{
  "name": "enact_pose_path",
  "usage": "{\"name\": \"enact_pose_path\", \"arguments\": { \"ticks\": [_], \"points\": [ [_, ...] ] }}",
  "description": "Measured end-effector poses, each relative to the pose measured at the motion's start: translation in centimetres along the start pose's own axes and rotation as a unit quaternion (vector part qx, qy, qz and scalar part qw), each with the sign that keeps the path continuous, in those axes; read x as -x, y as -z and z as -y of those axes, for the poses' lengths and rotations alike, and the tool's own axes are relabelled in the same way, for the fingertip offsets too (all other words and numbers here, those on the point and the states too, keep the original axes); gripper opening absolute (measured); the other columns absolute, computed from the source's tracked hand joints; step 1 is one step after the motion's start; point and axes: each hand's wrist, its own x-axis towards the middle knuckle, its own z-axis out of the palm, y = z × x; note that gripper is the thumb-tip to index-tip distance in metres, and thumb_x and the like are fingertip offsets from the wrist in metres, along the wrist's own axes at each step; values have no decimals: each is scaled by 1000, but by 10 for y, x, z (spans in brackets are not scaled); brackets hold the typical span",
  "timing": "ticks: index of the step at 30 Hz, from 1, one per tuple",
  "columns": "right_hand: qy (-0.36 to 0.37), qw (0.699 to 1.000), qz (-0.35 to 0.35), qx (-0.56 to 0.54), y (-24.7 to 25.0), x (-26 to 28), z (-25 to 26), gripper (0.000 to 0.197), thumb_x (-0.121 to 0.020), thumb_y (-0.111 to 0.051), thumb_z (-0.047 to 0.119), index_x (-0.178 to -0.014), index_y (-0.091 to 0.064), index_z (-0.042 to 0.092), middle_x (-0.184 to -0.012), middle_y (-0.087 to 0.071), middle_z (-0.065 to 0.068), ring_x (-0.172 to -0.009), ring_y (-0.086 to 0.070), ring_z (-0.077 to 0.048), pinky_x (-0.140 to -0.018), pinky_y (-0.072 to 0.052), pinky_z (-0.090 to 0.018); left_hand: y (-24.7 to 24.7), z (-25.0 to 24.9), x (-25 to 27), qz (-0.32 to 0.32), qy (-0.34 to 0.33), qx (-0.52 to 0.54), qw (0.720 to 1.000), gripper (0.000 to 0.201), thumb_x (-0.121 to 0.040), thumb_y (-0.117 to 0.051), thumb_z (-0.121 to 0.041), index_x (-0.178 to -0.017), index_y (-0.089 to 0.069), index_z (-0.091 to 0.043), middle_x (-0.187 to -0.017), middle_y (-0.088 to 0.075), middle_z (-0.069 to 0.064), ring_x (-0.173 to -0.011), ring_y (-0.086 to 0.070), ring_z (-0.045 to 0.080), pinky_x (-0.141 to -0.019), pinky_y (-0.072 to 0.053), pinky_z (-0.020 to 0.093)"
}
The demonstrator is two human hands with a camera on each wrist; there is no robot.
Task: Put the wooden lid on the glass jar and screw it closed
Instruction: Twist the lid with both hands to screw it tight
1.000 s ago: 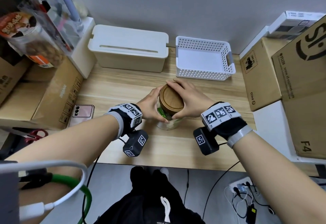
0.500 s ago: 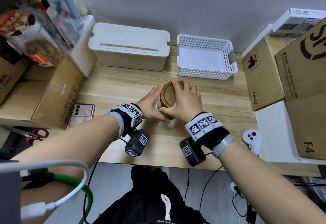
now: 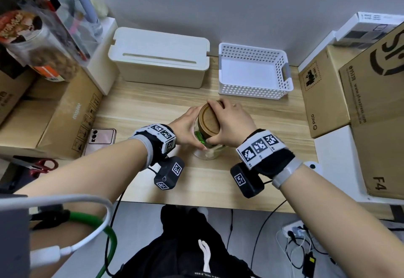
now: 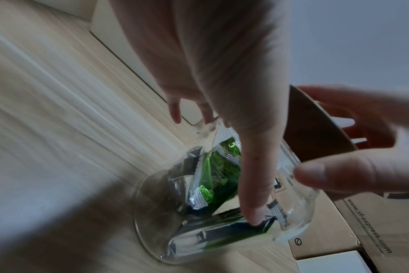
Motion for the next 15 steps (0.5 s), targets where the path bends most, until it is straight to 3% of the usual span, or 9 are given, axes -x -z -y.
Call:
{"name": "enact_pose_path", "arguments": {
  "ticks": [3,6,9,15],
  "points": [
    [-6,1000,-22,6,-4,0,1,106,-60,-73,55,-148,-21,24,-149,-31,-10,-123,-42,-38,-93,-46,-43,1,-1,-1,5,-3,-6,1000,131,-38,-85,-39,-145,-16,-13,-144,-31,12,-134,-31,18,-108,-20,17],
    [35,998,-11,-49,-1,-2,-12,109,-59,-73,56,-149,-19,26,-152,-27,-6,-134,-33,-32,-105,-39,-42,2,-1,0,-4,-5,-1,1000,132,-34,-76,-50,-146,-15,-14,-143,-31,12,-130,-29,12,-107,-19,16],
    [75,993,-3,-95,-1,-3,-25,106,-62,-75,52,-149,-20,26,-154,-24,-6,-140,-25,-27,-114,-28,-39,1,-1,0,-12,-4,7,1000,134,-34,-74,-51,-146,-12,-14,-145,-29,11,-133,-27,14,-107,-17,15],
    [46,985,-96,-138,-27,-3,-16,98,-64,-73,49,-147,-29,20,-150,-31,-10,-131,-31,-33,-113,-29,-41,-4,-1,-1,-28,-1,40,999,130,-34,-77,-45,-146,-15,-18,-142,-30,9,-125,-28,6,-103,-19,10]
  ]
}}
